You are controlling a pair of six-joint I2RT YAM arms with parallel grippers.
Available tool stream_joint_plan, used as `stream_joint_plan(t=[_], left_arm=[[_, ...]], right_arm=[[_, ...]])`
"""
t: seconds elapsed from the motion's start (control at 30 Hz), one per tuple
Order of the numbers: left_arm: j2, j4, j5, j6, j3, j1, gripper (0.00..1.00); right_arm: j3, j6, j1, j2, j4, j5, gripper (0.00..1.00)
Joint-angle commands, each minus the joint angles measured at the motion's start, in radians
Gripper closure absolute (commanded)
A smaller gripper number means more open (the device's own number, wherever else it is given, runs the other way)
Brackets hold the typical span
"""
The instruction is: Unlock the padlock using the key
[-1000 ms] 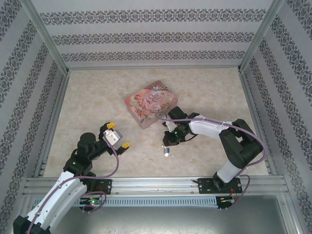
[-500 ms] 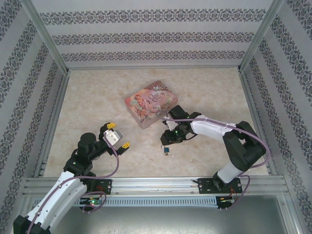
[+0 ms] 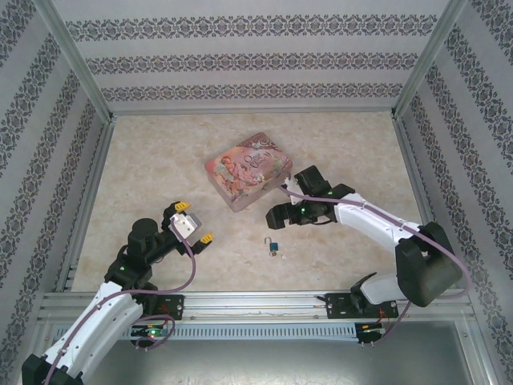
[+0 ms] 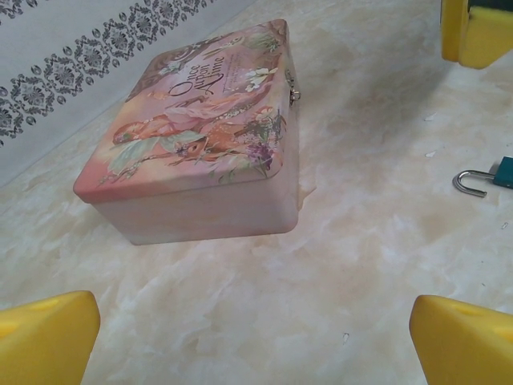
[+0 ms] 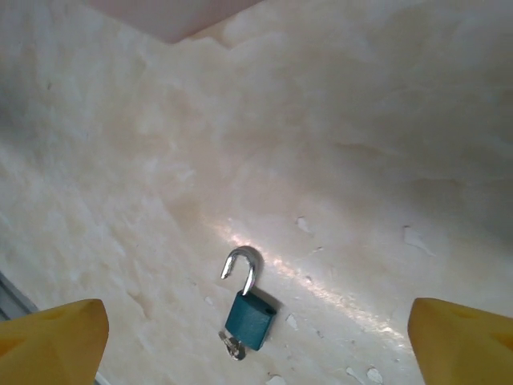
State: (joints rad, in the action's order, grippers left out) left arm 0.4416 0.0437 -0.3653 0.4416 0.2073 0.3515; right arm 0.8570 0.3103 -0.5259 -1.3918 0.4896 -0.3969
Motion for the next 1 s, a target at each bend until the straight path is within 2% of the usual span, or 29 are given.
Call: stream_joint_plan(t=[0.0,0.27,0.67,0.97], left_arm=[[-0.001,-0.003,0.006,-0.001,-0.003,-0.008,0.01],[-0.003,-0.002,0.016,-0.003,-0.002,-0.007,0.01],[-0.002,-0.003,0.039,-0.020,0.001,-0.007,0.01],[0.003,-0.064,0.146,-0.137,0.031,-0.008,0.01]], right_arm=[[-0.015,-0.013,0.015,0.036,-0.013,0.030,0.02],[-0.035,-0.027,0.030,0.106,-0.052,0.079,0.02],[-0.113,-0.028,0.070,0.252,-0.208,0.136,0.02],[-0.168,0.005,0.121,0.339,-0.317,0.174,0.02]])
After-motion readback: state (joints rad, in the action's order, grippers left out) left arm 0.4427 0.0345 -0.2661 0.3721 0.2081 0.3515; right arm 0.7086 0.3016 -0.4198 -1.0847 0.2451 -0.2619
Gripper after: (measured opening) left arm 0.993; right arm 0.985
